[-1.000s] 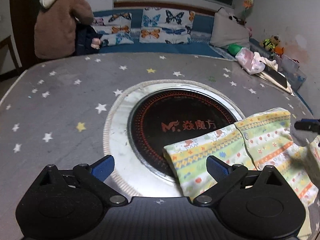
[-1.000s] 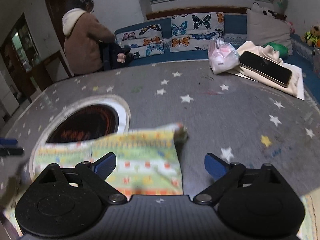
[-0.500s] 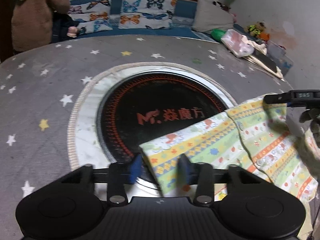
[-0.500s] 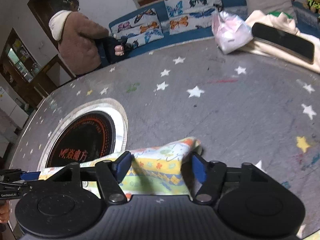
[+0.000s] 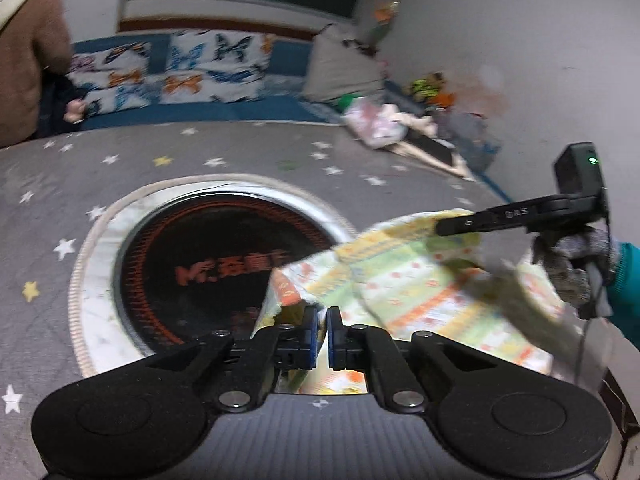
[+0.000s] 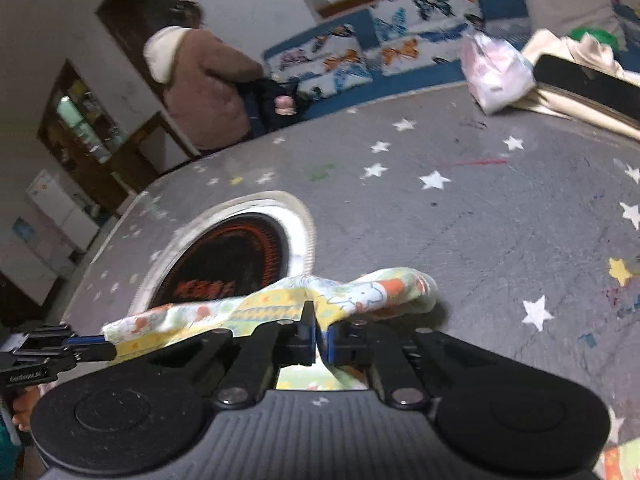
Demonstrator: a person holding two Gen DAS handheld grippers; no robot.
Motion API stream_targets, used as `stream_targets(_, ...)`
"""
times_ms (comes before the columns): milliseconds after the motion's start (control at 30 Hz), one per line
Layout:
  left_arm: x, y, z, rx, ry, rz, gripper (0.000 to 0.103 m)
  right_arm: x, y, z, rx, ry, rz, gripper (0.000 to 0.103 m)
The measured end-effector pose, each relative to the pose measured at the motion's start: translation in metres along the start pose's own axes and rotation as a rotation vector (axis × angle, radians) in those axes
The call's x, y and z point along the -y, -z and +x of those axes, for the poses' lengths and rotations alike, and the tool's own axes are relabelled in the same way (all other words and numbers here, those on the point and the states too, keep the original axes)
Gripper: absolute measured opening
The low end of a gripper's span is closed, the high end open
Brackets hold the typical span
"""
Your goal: Fold clothes
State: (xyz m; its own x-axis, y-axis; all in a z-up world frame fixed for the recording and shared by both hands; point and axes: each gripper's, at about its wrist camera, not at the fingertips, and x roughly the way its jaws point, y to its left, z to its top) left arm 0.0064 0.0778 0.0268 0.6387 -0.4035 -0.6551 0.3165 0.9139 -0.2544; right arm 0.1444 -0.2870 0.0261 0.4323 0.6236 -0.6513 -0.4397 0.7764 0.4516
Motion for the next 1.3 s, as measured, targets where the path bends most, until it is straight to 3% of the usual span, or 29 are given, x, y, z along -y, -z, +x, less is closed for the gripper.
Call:
stream_targets(200,0.022,0.027,-0.010,-0.058,0.060,0.114,0.005,-0.017,0.031,-0.034,-0.016,-0.041,-0.132,0.004)
stream_targets(400,0.031,0.057,0.000,-0.167,0.050,0.218,0.007,-0.030,0.074,-0.041,-0.125,-0.039,-0.302,0.004)
stream_targets(533,0.018,0.051,-0.011,-0.112,0.026,0.157,0.010,-0.035,0.082,-0.044,-0.147,-0.022,-0.341,0.004)
stream_targets(633,0.002,0.031,-0.020,-0.019,-0.032,0.076,0.023,-0.035,0.079,-0.044,-0.139,-0.012,-0.338,0.004)
stream_targets(700,-0.005,0.016,-0.017,0.024,-0.079,0.043,0.047,-0.034,0.073,-0.043,-0.126,0.002,-0.325,0.009)
stream_targets(733,-0.007,0.010,-0.015,0.041,-0.107,0.039,0.050,-0.034,0.070,-0.042,-0.119,0.008,-0.321,0.010)
stream_targets(767,-0.008,0.005,-0.011,0.054,-0.137,0.043,0.056,-0.034,0.066,-0.042,-0.108,0.016,-0.320,0.012)
stream_targets(800,-0.011,0.000,-0.007,0.061,-0.160,0.037,0.061,-0.034,0.063,-0.042,-0.098,0.023,-0.319,0.024)
stream_targets(867,-0.018,-0.009,0.005,0.063,-0.181,0.017,0.068,-0.034,0.056,-0.041,-0.077,0.038,-0.318,0.043)
stream_targets(967,-0.025,-0.020,0.024,0.049,-0.161,0.008,0.071,-0.033,0.045,-0.039,-0.051,0.049,-0.305,0.047)
stream_targets(1000,-0.025,-0.023,0.031,0.044,-0.154,0.022,0.077,-0.032,0.041,-0.037,-0.044,0.052,-0.300,0.052)
stream_targets(1067,-0.018,-0.027,0.045,0.030,-0.171,0.081,0.083,-0.030,0.033,-0.031,-0.037,0.062,-0.294,0.053)
stream_targets(1133,-0.011,-0.030,0.059,0.010,-0.189,0.127,0.083,-0.026,0.024,-0.024,-0.034,0.071,-0.284,0.053)
stream_targets(1300,-0.012,-0.037,0.087,-0.037,-0.151,0.118,0.083,-0.014,0.005,-0.004,-0.042,0.078,-0.248,0.053)
